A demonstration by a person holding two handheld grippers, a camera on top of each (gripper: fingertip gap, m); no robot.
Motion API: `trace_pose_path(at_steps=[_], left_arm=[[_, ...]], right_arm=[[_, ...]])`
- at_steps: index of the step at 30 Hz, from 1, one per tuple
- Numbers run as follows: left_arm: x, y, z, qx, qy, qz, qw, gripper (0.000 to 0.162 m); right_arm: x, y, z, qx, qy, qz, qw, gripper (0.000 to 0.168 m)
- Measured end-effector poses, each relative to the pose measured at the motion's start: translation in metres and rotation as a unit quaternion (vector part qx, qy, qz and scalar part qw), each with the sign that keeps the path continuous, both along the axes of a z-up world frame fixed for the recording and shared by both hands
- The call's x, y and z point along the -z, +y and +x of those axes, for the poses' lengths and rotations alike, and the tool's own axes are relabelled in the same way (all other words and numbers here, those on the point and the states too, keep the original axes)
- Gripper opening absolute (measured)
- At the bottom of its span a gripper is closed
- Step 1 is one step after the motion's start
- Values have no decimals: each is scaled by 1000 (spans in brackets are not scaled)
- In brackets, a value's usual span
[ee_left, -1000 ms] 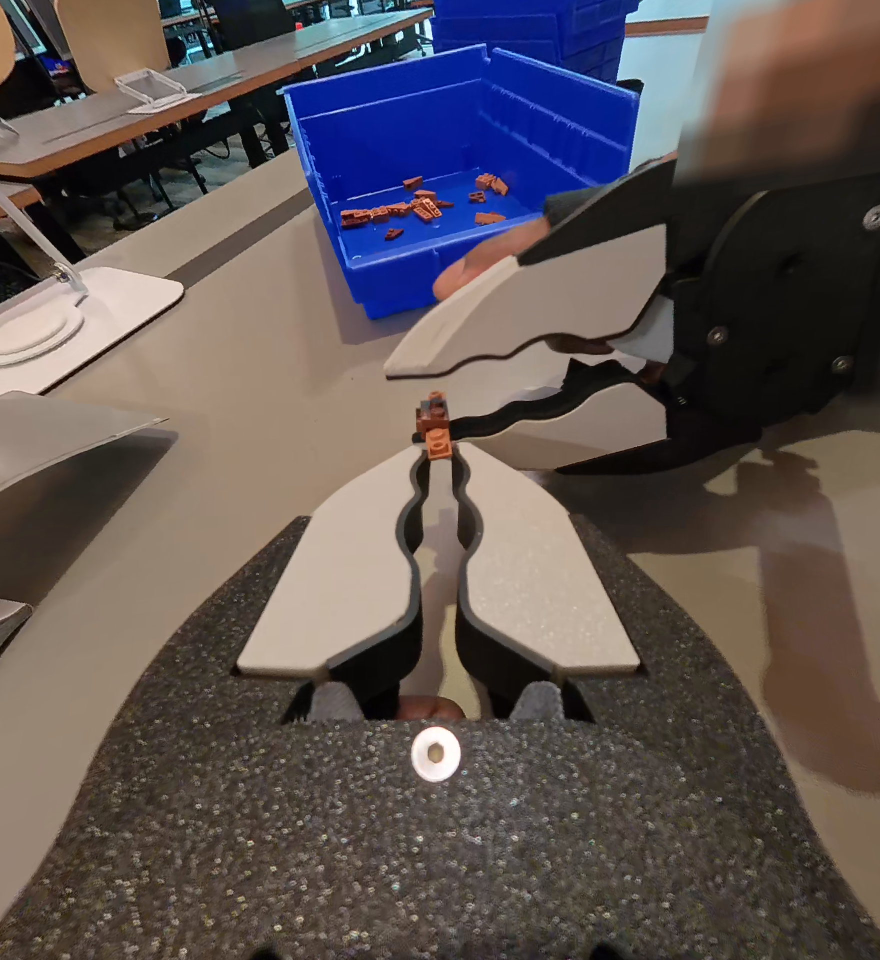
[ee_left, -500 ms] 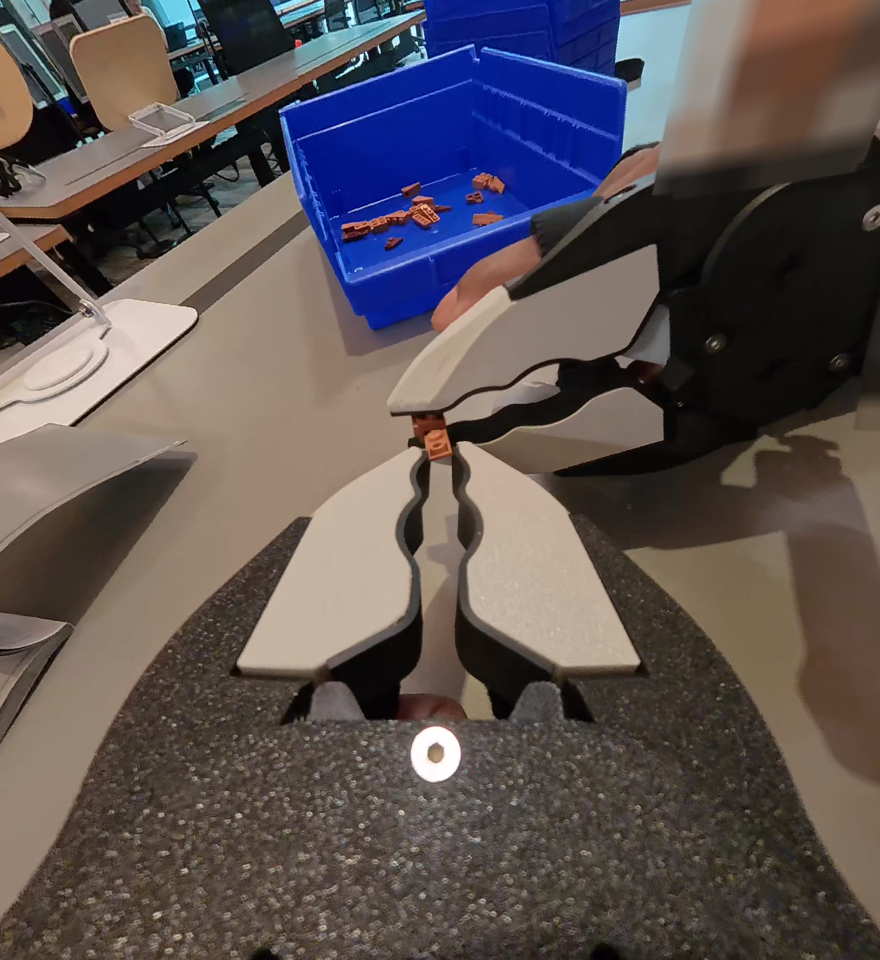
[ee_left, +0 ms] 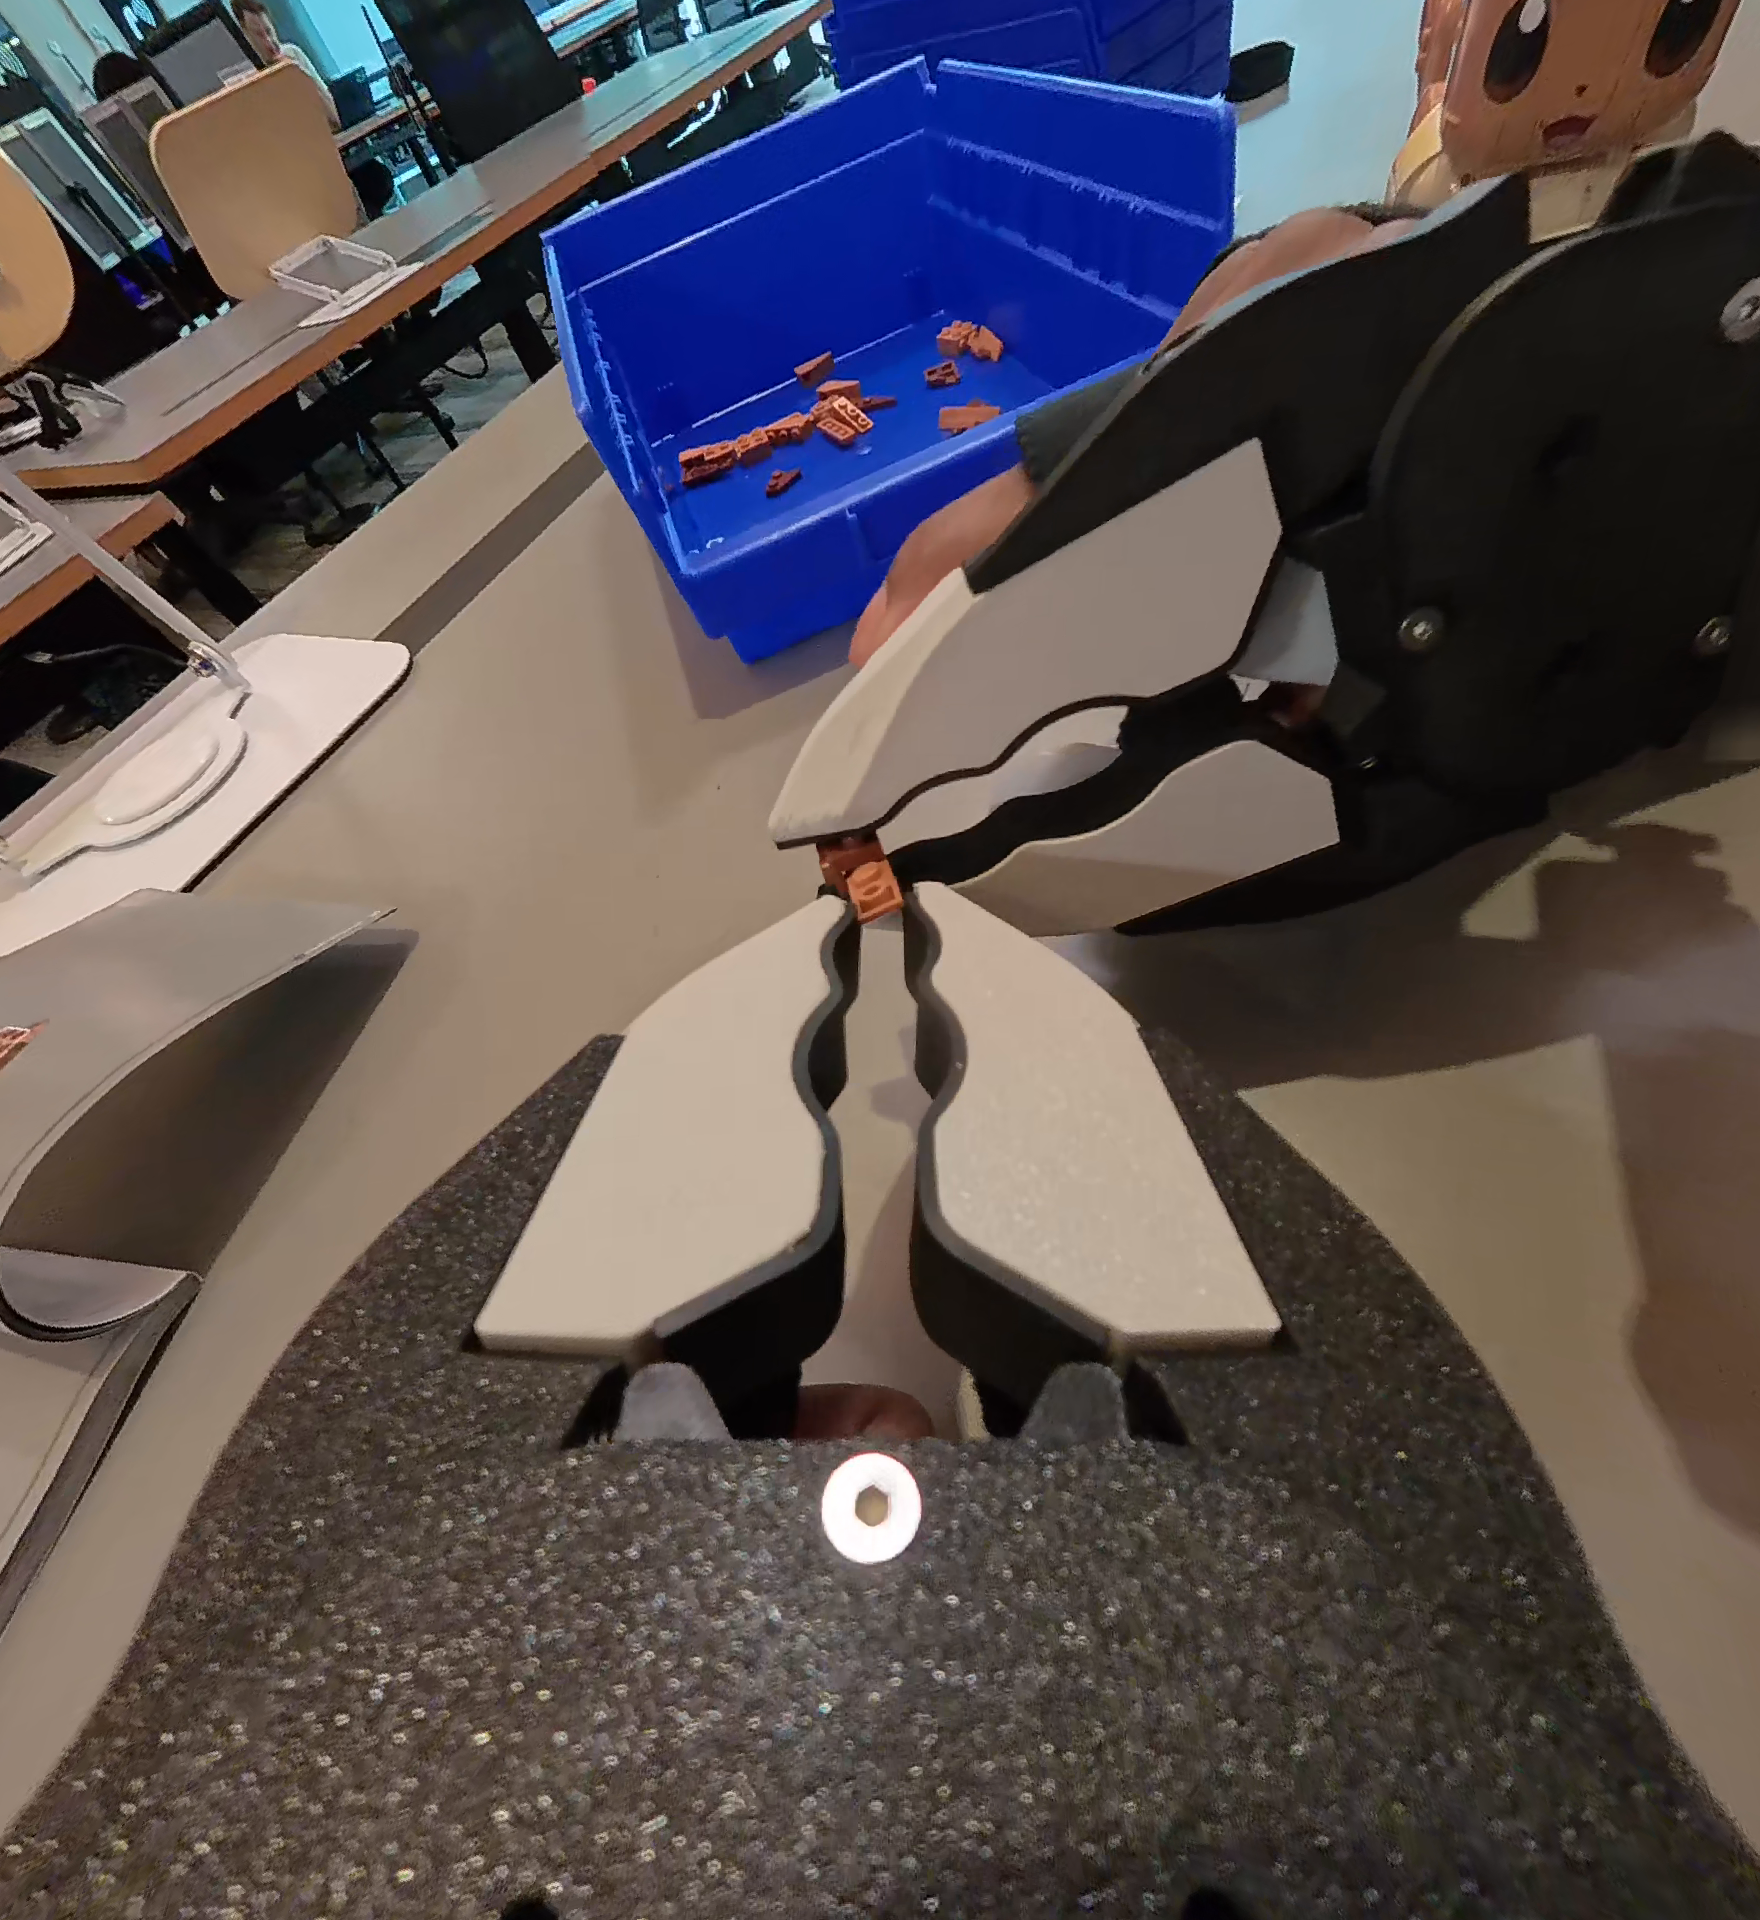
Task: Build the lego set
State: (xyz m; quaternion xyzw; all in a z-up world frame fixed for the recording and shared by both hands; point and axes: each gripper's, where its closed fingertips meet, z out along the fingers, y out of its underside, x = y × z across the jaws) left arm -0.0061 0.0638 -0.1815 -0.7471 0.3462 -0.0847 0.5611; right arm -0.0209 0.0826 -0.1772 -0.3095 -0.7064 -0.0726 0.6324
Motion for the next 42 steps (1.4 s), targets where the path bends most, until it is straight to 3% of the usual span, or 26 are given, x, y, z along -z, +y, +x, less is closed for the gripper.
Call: trace_pose_path(at_steps=[12,17,23,26,29,42], left_arm=[[-2,2,-1,-8,2,6,1000,8],[-5,5,-2,-30,-42,-2,999,9],[-5,7,-7,-60,-122,-39,990,23],[-2,8,-5,-58,-134,-48,988,21],[-3,8,-5,-53,-142,-47,987,9],[-4,5,-6,-37,-131,-21,990,8]], right_arm=[[-3,3,1,10,3,8,1000,12],[-8,8,1,40,21,36,998,12],[-6,14,2,72,20,34,997,12],[-5,11,0,78,18,30,996,12],[-4,11,-1,83,18,29,996,12],[-5,8,-2,74,27,6,997,13]])
